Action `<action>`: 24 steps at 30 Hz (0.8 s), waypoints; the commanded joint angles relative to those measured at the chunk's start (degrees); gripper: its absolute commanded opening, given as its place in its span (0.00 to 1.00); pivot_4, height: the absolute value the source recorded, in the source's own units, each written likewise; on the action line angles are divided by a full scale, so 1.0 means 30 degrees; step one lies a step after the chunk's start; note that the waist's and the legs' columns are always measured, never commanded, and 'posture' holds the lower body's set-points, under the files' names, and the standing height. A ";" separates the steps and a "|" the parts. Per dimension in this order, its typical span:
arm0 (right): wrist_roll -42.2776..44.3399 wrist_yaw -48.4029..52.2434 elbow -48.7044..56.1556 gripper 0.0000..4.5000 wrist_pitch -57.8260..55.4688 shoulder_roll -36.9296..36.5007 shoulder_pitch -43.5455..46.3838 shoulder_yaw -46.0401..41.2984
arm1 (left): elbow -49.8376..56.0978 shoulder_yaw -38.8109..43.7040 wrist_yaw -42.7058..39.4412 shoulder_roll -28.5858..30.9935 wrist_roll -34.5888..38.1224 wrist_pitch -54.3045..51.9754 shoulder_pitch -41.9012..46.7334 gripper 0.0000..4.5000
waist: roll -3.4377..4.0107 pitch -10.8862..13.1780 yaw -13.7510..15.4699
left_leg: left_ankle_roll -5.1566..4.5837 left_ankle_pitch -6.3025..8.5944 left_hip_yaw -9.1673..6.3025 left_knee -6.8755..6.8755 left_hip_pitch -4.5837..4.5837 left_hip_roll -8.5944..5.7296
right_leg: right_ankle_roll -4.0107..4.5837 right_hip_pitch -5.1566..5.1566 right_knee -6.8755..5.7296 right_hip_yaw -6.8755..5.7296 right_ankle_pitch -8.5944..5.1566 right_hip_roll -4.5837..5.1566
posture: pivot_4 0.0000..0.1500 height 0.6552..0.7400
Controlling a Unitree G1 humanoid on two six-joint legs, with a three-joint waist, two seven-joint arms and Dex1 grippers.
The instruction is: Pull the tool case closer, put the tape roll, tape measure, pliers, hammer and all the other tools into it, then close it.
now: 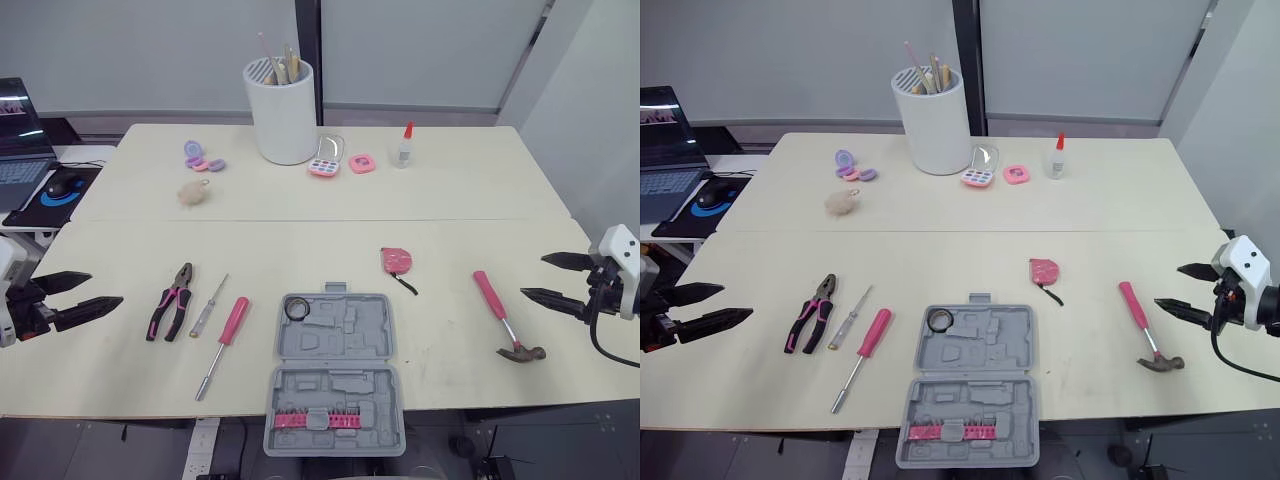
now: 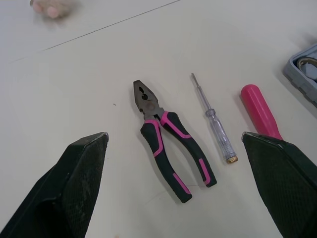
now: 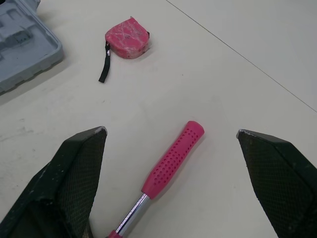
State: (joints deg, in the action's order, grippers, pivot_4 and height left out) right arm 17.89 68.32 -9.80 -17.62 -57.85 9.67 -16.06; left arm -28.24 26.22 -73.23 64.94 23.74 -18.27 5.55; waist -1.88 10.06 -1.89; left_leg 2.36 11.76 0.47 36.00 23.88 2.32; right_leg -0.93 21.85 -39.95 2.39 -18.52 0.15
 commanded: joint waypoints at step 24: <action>-0.1448 -0.5046 0.3087 0.99 -0.0738 0.4483 0.2095 0.3747 | 1.5536 -0.5354 0.4264 -0.5061 0.3779 -0.5181 0.5263 1.00 | -0.0010 -0.0008 0.0034 | 0.0006 -0.0004 -0.0045 0.0040 0.0005 -0.0037 | -0.0009 -0.0050 -0.0014 0.0018 0.0007 -0.0035 | 1.00 1.00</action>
State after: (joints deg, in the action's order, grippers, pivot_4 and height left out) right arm 14.36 55.18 -1.96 -19.95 -44.40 14.98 -4.68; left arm 15.50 11.04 -61.61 49.85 34.09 -33.50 20.37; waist -1.91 10.04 -1.79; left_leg 2.38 11.75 0.35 36.12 23.90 2.21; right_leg -0.95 21.72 -40.00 2.47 -18.49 0.04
